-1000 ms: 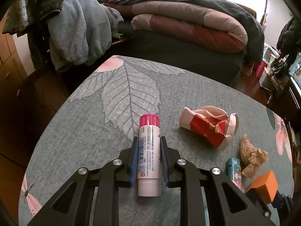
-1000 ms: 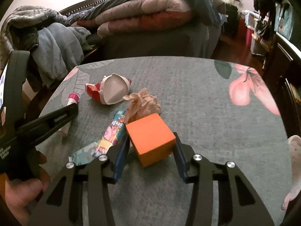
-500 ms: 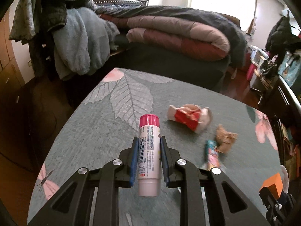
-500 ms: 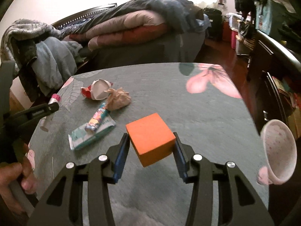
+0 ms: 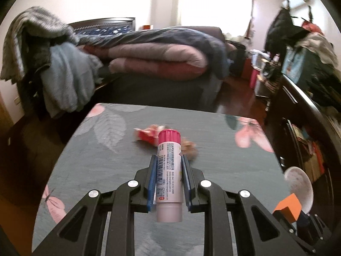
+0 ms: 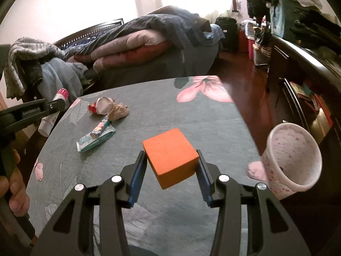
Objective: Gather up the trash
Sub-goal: 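Carry the tube and cube over the wastebasket and open both tools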
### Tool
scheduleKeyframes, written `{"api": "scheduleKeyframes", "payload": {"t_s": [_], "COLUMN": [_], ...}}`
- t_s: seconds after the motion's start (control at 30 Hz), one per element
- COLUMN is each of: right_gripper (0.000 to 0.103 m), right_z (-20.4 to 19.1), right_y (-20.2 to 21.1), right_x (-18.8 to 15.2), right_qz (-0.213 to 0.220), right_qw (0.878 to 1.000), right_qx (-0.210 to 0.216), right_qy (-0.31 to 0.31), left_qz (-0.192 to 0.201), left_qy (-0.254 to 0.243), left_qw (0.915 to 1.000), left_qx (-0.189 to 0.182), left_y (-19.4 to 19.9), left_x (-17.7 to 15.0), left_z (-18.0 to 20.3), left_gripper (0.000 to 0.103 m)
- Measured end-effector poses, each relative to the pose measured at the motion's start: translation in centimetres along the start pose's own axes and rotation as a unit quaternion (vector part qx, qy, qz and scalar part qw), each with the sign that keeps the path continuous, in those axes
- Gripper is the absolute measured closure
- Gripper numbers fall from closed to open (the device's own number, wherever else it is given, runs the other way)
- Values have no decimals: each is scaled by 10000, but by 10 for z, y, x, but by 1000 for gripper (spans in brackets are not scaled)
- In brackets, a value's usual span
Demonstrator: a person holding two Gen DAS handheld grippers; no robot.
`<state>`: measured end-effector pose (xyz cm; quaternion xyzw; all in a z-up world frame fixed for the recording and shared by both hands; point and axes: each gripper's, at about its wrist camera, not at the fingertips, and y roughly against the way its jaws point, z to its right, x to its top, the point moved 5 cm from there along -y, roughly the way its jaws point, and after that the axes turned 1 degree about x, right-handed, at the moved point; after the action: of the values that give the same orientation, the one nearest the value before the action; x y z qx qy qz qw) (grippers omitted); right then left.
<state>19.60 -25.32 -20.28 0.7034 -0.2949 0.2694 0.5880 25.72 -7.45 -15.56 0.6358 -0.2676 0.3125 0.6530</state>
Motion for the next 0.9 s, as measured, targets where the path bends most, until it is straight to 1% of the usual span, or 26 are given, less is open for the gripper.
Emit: {"api": "scheduleKeyframes", "payload": {"t_s": [0.1, 0.27, 0.47, 0.67, 0.9], "right_gripper": [57, 57, 57, 57, 57], "right_z": [22, 64, 113, 160, 213], "right_y": [11, 27, 42, 50, 55], "right_x": [-3, -8, -14, -23, -34], "right_qz": [75, 202, 323, 390, 465], "right_qw": [9998, 9985, 9952, 9904, 9818], "right_qx": [-59, -289, -581, -857, -1184], "right_qy": [-166, -415, -712, -1012, -1411], "left_qz": [38, 108, 118, 93, 34], "left_qy": [-188, -518, -900, -1276, -1794], "left_qw": [9997, 9976, 9928, 9856, 9731], "left_qx": [-167, -440, -778, -1108, -1446], "left_y": [7, 15, 20, 21, 14], "left_x": [-1, -3, -10, -18, -29], "left_z": [28, 76, 135, 192, 259], "left_gripper": [81, 81, 81, 81, 81]}}
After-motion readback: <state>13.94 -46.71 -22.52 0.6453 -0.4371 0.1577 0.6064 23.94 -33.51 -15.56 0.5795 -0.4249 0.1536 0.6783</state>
